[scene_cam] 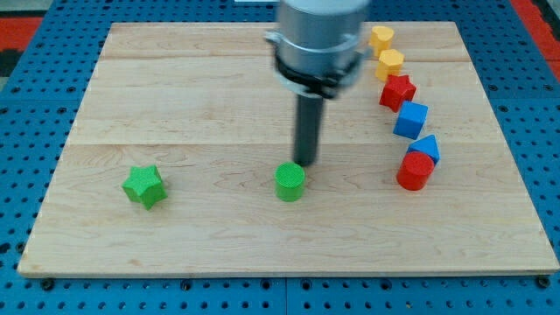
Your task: Move the green circle to the line of blocks
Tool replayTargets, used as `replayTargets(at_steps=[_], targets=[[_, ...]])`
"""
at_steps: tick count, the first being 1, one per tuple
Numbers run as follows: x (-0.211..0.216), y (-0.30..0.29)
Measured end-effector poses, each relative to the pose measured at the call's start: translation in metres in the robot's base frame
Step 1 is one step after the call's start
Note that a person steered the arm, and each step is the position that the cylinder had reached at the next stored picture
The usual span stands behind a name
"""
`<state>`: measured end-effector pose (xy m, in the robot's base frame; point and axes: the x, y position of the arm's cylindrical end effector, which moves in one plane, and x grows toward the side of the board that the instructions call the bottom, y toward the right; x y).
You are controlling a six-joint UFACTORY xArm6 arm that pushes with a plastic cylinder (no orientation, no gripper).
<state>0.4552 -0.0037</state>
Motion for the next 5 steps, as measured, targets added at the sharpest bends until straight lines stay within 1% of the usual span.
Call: replayTargets(at_steps=[1, 2, 3, 4, 5], targets=[[0.017, -0.041], [0.035, 0.077], [0.036, 0.074], [0.036, -0.044], [0.069, -0.001]])
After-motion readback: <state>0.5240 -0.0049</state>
